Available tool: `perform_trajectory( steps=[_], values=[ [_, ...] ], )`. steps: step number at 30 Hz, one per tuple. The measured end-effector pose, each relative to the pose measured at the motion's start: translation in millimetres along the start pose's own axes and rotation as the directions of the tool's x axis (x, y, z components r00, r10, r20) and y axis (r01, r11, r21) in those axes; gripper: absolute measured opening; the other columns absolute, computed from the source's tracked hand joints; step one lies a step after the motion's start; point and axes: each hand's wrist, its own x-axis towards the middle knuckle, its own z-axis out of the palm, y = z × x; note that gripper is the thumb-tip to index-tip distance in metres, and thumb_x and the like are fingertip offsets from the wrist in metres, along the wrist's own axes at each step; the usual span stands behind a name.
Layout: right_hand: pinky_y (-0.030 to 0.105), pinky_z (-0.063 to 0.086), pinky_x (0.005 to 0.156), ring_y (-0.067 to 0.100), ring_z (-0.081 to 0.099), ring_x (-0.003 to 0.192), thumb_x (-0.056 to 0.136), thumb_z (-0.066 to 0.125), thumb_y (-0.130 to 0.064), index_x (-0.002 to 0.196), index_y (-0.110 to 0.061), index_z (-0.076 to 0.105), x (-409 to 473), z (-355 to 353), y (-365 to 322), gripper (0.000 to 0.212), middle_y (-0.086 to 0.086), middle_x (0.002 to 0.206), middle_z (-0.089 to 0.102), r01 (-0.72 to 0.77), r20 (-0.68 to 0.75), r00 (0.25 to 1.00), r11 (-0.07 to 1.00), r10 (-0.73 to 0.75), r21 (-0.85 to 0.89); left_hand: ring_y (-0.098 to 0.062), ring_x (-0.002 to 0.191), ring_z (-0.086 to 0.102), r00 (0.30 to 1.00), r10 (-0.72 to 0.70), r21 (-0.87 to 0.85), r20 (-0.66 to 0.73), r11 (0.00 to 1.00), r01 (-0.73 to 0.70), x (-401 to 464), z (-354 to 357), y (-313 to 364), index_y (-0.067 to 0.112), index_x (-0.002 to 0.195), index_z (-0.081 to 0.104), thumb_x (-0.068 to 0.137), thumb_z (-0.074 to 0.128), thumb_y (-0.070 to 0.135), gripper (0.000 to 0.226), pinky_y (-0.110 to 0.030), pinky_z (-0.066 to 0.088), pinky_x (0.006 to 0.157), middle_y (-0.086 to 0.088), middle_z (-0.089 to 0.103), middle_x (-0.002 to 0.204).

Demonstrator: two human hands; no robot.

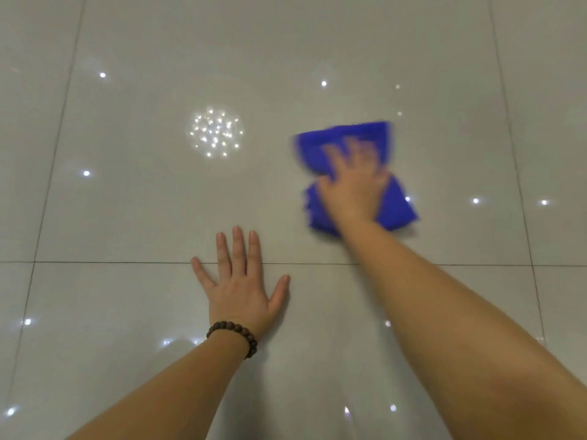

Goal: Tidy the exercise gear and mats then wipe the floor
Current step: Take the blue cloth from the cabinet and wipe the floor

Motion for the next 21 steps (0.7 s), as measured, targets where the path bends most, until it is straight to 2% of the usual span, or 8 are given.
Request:
perform_trajectory(
  steps=[2,5,8,10,12,15,18,21],
  values=[
    [0.051,0.005,0.114,0.023,0.005,0.147,0.088,0.046,-0.048,0.145,-0.040,0.029,-22,11,-64,0.059,-0.004,0.159,0.015,0.347,0.095,0.934,0.938,-0.344,-0.013,-0.031,0.149,-0.002,1.000,0.003,-0.016,0.000,1.000,-0.003,1,0,0,0.015,0.154,0.014,0.087,0.027,0.066,0.085,-0.071,0.002,0.109,-0.009,0.005,0.162],
    [0.053,0.012,0.114,0.023,0.015,0.145,0.085,0.042,-0.050,0.142,-0.040,0.038,-25,11,-37,0.058,-0.004,0.156,0.025,0.493,0.109,0.864,0.870,-0.491,0.009,-0.030,0.148,-0.003,1.000,-0.004,-0.006,0.002,1.000,0.004,0,1,-1,0.016,0.154,0.012,0.087,0.026,0.066,0.085,-0.071,0.003,0.109,-0.009,0.005,0.162],
    [0.056,0.024,0.109,0.026,0.028,0.141,0.078,0.040,-0.048,0.136,-0.035,0.048,-25,-7,80,0.060,0.000,0.151,0.037,0.143,-0.097,0.985,0.990,-0.143,-0.004,-0.030,0.148,-0.011,0.999,-0.011,0.018,0.031,1.000,0.010,-2,-2,0,0.018,0.153,-0.003,0.088,0.021,0.067,0.085,-0.070,0.000,0.109,-0.008,-0.005,0.162],
    [0.054,0.019,0.111,0.026,0.021,0.143,0.080,0.039,-0.046,0.142,-0.034,0.040,-45,-16,184,0.063,0.002,0.155,0.028,-0.173,-0.058,0.983,0.985,0.171,-0.017,-0.028,0.147,-0.017,0.998,-0.017,0.025,0.053,1.000,0.015,-3,-6,1,0.020,0.152,-0.011,0.089,0.017,0.068,0.084,-0.069,-0.004,0.110,-0.006,-0.013,0.161],
    [0.054,0.015,0.114,0.029,0.018,0.144,0.081,0.033,-0.053,0.145,-0.032,0.033,-74,-30,260,0.067,0.005,0.157,0.022,-0.430,-0.023,0.902,0.902,0.431,0.043,-0.028,0.146,-0.019,0.998,-0.019,0.020,0.053,1.000,0.018,-2,-6,2,0.020,0.152,-0.012,0.089,0.016,0.068,0.084,-0.068,-0.004,0.110,-0.005,-0.016,0.160],
    [0.058,0.009,0.115,0.029,0.015,0.144,0.084,0.029,-0.054,0.146,-0.033,0.030,-101,-25,260,0.066,0.003,0.157,0.020,-0.685,-0.098,0.712,0.719,0.695,0.120,-0.028,0.146,-0.018,0.999,-0.016,0.009,0.049,1.000,0.015,-2,-7,3,0.020,0.153,-0.010,0.089,0.017,0.067,0.084,-0.069,-0.003,0.110,-0.006,-0.014,0.161],
    [0.057,0.002,0.112,0.027,0.010,0.146,0.090,0.036,-0.046,0.147,-0.035,0.030,-94,-20,183,0.058,0.001,0.159,0.017,-0.705,-0.130,0.683,0.696,0.718,0.136,-0.028,0.147,-0.018,0.999,-0.012,0.007,0.035,1.000,0.012,-3,-7,3,0.019,0.153,-0.009,0.089,0.018,0.067,0.084,-0.069,-0.004,0.110,-0.006,-0.013,0.161],
    [0.055,0.007,0.113,0.026,0.009,0.146,0.089,0.043,-0.048,0.146,-0.037,0.031,-98,-6,89,0.059,0.000,0.159,0.017,-0.358,-0.083,0.930,0.933,0.359,0.030,-0.028,0.146,-0.018,0.999,-0.002,0.008,0.033,1.000,0.002,-3,-6,2,0.020,0.152,-0.011,0.089,0.015,0.067,0.083,-0.068,-0.005,0.110,-0.005,-0.015,0.161]
  ],
)
